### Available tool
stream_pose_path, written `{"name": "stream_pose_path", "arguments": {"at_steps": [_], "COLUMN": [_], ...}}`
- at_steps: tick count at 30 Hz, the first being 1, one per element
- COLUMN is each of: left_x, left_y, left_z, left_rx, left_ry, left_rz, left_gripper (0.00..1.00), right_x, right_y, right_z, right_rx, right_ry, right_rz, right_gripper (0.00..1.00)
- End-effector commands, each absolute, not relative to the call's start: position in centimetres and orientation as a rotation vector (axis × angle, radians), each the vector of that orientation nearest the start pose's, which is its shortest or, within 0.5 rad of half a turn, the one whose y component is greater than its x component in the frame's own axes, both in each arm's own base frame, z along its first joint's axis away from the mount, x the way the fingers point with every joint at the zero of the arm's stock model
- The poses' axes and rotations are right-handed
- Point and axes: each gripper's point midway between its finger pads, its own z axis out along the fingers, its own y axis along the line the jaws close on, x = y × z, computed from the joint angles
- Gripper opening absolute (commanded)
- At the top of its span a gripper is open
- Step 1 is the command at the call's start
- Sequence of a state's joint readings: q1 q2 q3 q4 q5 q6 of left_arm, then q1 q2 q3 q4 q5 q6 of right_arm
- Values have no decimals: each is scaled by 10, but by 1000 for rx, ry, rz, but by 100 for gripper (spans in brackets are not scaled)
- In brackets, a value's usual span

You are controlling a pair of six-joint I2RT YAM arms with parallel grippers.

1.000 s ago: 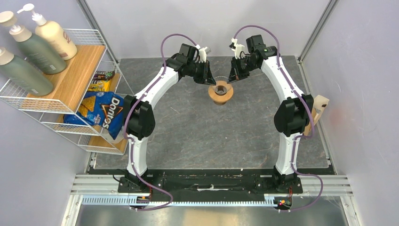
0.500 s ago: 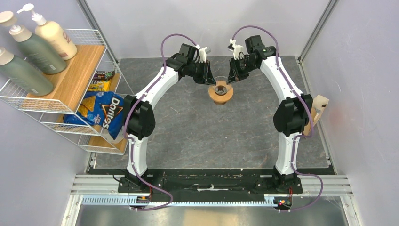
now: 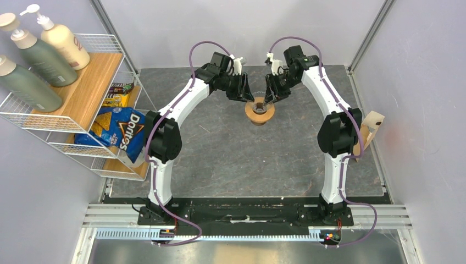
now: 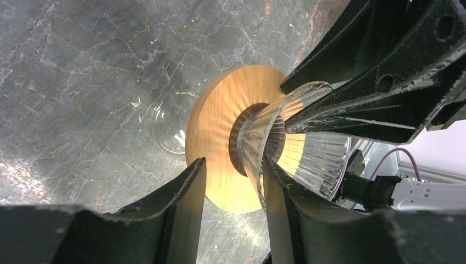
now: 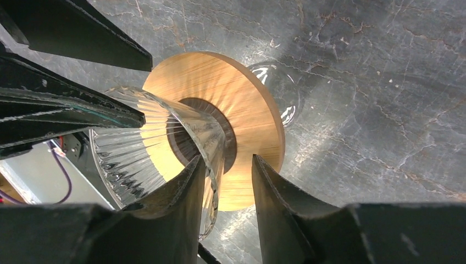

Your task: Place the coffee filter in the dripper

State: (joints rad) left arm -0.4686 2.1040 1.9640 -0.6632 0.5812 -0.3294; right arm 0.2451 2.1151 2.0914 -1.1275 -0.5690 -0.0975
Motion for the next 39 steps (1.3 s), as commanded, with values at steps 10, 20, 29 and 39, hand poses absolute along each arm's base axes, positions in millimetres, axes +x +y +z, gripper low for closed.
{"name": "stream_pose_path", "arguments": {"at_steps": [10,20,29,39], "left_x": [410,410,415,421], "left_y": [-323,-327,-324,-316], "left_z": [168,192,218,259], "left_rx": [467,490,505,541], "left_ry": [2517,2457,2375,2232], "left_rz": [-1007,-1043,-1017,-965], "left_gripper": [57,68,89,92], "right_x": [414,407,406,397], "right_y": [193,196,190,161], "right_z": [177,197,225,271], "right_rx": [-610,-627,-645,-630], "right_ry": [2617,2570,2488,2385], "right_rz": [803,839,842,754], "right_gripper": [63,72,88,95]}}
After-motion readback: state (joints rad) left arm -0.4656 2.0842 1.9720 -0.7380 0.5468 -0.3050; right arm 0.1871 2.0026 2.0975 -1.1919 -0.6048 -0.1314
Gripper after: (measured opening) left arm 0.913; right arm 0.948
